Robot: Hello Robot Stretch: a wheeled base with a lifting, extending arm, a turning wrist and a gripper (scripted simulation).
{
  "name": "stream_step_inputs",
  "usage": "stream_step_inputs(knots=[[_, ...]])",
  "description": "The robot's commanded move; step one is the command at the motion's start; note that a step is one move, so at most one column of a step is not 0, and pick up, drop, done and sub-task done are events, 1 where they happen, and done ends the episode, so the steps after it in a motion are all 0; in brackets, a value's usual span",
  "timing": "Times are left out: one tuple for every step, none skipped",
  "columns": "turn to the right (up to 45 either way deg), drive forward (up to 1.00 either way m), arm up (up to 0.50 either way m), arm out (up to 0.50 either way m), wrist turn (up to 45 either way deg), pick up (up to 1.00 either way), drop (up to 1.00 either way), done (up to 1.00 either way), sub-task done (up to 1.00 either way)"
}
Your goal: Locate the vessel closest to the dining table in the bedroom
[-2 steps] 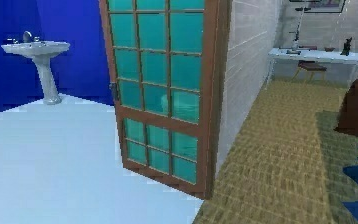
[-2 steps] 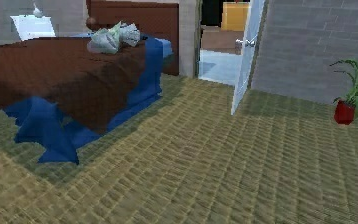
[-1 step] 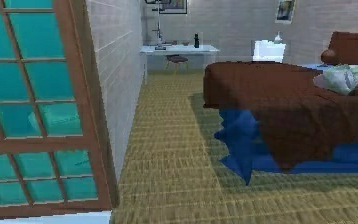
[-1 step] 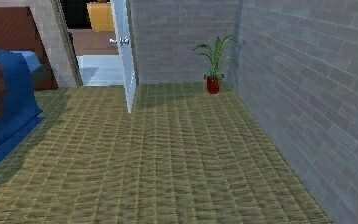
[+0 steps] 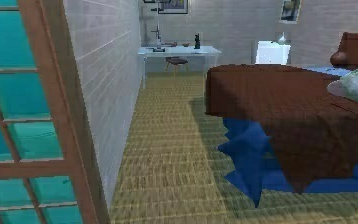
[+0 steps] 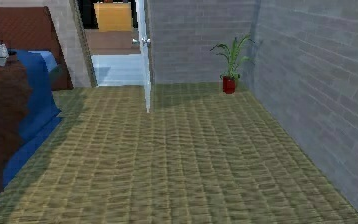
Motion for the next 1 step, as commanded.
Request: stream_step_inputs(knots=[[-3.0, 0.00, 0.00, 0.00, 0.0, 0.00, 0.00, 0.00, 0.00]])
